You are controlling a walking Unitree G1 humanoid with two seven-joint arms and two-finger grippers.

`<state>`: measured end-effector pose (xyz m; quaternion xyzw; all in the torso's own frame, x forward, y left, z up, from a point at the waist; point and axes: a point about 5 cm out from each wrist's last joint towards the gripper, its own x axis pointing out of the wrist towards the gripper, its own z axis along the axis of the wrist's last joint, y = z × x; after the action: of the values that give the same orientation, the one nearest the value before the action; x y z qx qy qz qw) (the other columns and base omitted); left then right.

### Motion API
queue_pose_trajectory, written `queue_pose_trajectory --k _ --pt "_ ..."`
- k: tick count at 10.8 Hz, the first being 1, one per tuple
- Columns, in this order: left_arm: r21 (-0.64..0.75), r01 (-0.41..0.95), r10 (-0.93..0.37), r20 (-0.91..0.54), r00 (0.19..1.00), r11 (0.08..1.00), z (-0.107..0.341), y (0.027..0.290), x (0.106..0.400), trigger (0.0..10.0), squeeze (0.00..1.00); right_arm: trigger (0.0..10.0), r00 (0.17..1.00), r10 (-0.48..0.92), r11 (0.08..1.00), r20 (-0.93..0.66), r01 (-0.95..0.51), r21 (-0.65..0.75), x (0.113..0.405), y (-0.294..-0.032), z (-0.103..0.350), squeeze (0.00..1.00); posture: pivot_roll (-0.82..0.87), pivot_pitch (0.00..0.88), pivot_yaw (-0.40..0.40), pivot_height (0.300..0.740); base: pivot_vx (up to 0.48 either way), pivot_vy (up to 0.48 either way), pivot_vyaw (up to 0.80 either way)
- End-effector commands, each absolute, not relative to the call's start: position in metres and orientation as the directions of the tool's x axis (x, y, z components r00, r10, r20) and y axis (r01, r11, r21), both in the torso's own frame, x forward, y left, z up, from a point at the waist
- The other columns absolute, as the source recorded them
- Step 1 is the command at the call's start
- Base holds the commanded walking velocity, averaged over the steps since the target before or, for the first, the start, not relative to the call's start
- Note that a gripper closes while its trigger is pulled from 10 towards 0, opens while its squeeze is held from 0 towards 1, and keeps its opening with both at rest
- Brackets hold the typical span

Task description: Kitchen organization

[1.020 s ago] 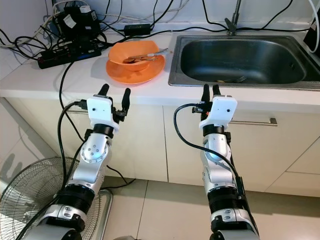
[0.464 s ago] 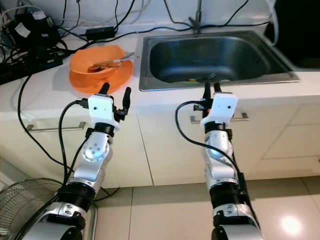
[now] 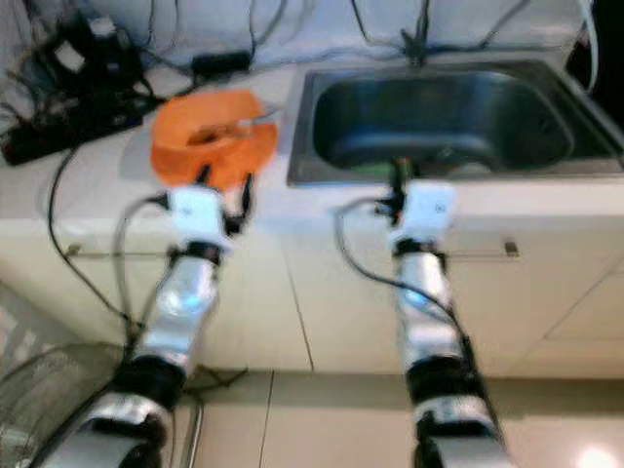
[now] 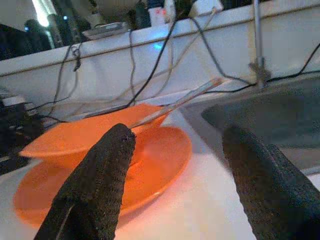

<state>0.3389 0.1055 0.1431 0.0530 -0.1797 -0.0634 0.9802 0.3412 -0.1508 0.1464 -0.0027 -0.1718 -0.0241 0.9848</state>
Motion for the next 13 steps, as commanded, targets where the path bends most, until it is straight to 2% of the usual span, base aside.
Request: queue_pose_trajectory --k 1,13 --pt "0.143 0.078 -0.125 0.357 0.926 0.987 0.1458 0.1170 0.3407 10.0 0.00 10.0 0.933 -0.017 1.000 0.360 0.013 0.015 0.3432 -0.1373 0.1518 0.00 0.08 0.000 0.094 0.740 0.296 0.000 0.00" --pt "0.143 0.079 -0.126 0.358 0.925 0.987 0.1447 0.1163 0.3397 10.0 0.00 10.0 0.933 0.002 1.000 0.360 -0.004 0.005 0.3470 -0.1357 0.1544 0.00 0.08 0.000 0.081 0.740 0.296 0.000 0.00"
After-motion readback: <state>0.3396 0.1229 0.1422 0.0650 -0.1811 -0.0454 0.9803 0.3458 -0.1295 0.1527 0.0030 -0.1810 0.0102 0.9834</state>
